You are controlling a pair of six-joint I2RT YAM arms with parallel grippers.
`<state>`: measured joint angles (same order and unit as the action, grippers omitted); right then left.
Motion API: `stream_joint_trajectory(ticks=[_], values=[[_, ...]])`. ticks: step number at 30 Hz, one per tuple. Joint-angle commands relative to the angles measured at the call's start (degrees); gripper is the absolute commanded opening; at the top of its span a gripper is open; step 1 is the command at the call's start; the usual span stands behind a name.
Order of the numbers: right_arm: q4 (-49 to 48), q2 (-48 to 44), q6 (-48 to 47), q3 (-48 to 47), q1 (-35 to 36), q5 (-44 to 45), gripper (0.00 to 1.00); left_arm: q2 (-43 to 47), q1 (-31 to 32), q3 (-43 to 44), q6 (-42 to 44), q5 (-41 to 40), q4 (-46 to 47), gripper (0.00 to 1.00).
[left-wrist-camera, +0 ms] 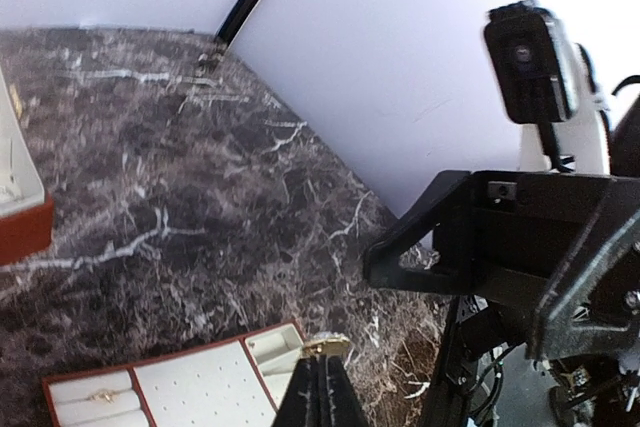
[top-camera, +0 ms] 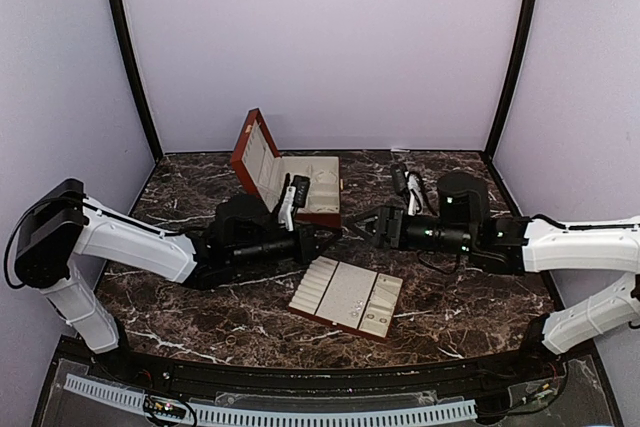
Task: Organize the mixed jewelry
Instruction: Pass from the right arm to the left, then pass from the left arm to the right
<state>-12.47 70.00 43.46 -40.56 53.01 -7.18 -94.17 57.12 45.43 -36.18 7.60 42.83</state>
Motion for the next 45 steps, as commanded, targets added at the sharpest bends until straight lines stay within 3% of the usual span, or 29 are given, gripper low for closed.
stream_joint_trajectory(ticks=[1,4,13,23,39,45], values=[[-13.5,0.5,11.4,2.1,-1.7,-6.4,0.72,4.0,-0.2,-3.8,9.8,-0.7,18.5,0.0],[-20.4,0.8,16.3,3.6,-2.8,-10.0,0.7,3.9,-0.1,-4.3,12.7,0.3,22.1,0.0],[-18.0,1.2,15.8,1.5,-4.0,-12.4,0.5,3.4,0.8,-5.0,15.5,2.1,25.7,0.0],[-16.5,2.2,13.6,-1.6,-4.0,-15.1,0.47,3.5,2.2,-4.4,18.5,1.8,23.5,0.0],[-13.6,3.4,11.9,-4.0,-4.1,-17.5,0.26,3.7,3.2,-3.4,20.7,0.6,20.8,0.0],[-13.3,4.0,12.2,-3.7,-4.1,-17.6,0.26,3.9,3.5,-3.6,21.2,-0.1,21.1,0.0]])
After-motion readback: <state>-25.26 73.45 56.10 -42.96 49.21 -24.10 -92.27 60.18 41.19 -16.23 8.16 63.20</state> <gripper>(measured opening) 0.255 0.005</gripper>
